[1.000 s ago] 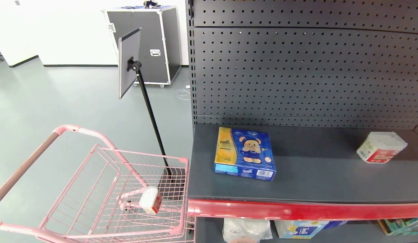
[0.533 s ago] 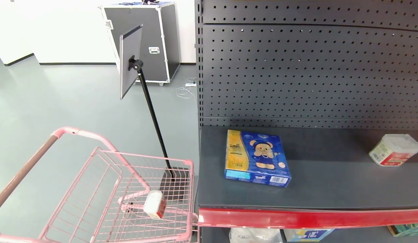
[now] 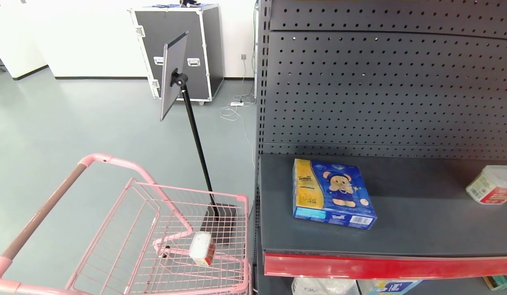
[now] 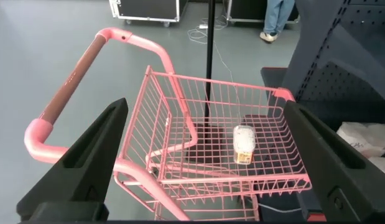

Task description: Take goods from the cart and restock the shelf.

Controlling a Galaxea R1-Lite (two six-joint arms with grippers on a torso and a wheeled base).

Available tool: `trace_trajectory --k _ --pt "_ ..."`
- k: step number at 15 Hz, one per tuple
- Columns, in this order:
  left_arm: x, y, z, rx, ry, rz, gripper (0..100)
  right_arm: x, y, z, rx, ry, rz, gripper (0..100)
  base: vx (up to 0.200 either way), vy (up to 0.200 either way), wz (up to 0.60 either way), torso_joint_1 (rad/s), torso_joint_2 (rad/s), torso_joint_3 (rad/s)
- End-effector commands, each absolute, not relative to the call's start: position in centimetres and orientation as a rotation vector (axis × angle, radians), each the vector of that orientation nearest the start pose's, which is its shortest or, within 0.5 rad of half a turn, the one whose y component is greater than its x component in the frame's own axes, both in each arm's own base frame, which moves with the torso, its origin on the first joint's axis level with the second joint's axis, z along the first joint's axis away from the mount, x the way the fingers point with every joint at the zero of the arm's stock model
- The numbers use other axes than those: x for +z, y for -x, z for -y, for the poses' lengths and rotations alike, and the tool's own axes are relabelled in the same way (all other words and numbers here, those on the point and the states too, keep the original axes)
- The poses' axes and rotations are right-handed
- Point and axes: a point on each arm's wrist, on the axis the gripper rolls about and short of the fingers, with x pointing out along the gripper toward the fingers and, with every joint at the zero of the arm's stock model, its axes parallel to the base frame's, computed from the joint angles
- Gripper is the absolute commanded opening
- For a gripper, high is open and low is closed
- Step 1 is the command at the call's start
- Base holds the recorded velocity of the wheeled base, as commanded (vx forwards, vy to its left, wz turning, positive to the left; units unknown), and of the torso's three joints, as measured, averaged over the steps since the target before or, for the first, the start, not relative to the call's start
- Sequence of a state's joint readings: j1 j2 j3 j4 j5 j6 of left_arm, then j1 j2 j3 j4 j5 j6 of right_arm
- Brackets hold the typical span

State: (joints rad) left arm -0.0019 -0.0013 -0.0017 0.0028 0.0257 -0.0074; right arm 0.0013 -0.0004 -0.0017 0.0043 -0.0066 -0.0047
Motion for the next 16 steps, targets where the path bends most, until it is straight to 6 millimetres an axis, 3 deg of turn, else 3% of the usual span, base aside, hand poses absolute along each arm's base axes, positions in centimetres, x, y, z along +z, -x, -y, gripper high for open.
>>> trace_trajectory --k 1,16 --pt "7.56 2.29 -0.06 0.025 0.008 -0.001 100 7.54 2.29 0.02 -0.005 0.005 -0.003 100 0.000 0.000 0.00 0.000 0.00 0.000" --pt "7.56 2.29 -0.06 0.025 0.008 -0.001 100 7.54 2.29 0.02 -0.006 0.009 -0.003 100 0.000 0.000 0.00 -0.131 0.31 0.184"
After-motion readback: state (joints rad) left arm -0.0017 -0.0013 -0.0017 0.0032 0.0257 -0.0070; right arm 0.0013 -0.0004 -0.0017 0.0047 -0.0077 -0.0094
